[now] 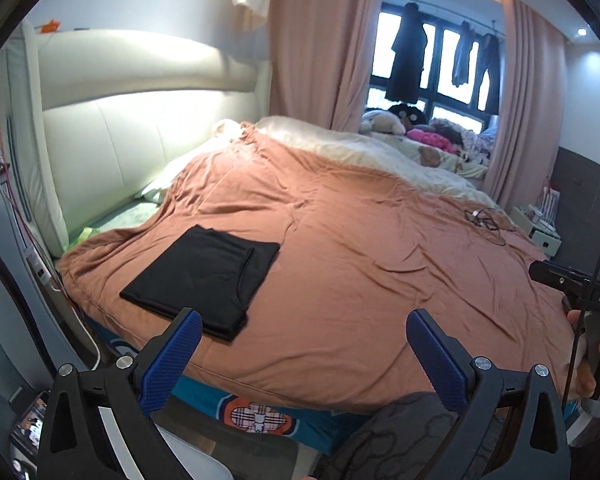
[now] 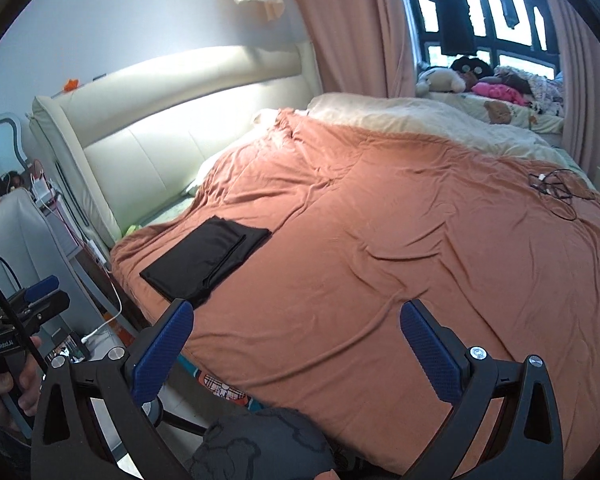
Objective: Fold small clothes
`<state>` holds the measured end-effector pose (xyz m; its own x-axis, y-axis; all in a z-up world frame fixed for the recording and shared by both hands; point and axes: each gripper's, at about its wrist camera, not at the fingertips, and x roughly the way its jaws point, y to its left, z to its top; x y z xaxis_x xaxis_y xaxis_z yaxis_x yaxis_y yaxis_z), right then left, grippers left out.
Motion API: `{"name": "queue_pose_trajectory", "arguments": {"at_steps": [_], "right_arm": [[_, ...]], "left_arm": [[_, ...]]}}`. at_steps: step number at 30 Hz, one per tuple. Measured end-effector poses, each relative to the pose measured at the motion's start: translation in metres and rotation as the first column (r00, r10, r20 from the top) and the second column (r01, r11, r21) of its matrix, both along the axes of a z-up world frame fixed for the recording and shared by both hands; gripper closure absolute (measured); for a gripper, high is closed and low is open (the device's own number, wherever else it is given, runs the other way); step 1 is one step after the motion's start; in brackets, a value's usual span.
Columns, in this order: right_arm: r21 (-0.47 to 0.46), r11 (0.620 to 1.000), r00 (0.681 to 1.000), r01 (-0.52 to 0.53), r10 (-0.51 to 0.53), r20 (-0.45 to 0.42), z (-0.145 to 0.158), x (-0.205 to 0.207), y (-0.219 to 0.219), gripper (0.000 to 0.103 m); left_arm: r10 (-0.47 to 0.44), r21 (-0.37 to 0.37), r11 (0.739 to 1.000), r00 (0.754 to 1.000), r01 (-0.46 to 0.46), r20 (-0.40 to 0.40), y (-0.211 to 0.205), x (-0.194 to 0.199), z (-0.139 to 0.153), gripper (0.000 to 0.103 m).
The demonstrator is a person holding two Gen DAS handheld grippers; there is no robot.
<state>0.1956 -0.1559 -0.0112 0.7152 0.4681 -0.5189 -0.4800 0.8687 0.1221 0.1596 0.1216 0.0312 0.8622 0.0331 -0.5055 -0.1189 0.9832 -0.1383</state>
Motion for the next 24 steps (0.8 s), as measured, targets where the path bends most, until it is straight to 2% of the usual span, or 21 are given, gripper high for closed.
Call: {"name": "queue_pose_trajectory", "arguments": {"at_steps": [4,10,24], "right_arm": [[-0.012,0.998,0.997,0.059,-0.058,0.046,-0.004,-0.045,-0.026,0.000],[-0.031,0.993,0.988,0.115,-0.112,0.104,-0.020,-0.104,-0.032,0.000],[-0.036,0.985,0.977,0.168,-0.161,0.141,-0.049,-0.176,-0.035,0.000]], "left_arm": [[-0.036,0.021,0.999,0.998,0.035,0.055,-0.025,-0.027,-0.001,0.001],[-0.062,0.035,0.998,0.991,0.058,0.118,-0.054,-0.058,-0.010,0.001],[-0.135,0.068,0.990,0.974,0.125,0.182,-0.087,-0.121,-0.022,0.000]]}}
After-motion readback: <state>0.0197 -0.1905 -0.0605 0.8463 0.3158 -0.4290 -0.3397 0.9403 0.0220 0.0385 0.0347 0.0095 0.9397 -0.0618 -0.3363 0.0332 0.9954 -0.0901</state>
